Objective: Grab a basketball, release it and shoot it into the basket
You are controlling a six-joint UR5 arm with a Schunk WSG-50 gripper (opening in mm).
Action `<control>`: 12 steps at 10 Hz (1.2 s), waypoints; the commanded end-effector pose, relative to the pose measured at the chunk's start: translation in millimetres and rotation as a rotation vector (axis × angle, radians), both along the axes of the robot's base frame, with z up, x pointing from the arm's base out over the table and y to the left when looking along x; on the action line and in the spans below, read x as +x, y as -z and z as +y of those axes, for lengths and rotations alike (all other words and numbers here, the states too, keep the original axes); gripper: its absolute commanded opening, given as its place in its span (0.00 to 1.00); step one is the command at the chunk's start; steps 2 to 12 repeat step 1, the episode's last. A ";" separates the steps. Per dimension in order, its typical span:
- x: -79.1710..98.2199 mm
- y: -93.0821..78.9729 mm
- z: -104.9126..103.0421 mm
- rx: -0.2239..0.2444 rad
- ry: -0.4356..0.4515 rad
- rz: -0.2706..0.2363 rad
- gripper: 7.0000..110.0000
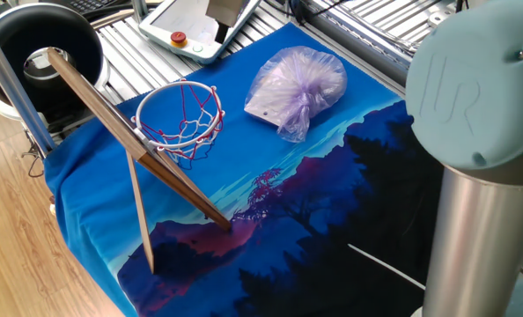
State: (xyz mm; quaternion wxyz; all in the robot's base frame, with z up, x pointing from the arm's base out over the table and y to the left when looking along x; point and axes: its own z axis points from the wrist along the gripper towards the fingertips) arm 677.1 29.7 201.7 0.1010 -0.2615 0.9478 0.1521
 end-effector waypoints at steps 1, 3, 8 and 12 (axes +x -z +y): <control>-0.4 20.4 -6.8 -0.012 0.066 0.000 0.00; -0.4 20.4 -6.8 -0.012 0.066 0.000 0.00; -0.4 20.4 -6.8 -0.012 0.066 0.000 0.00; -0.4 20.4 -6.8 -0.012 0.066 0.000 0.00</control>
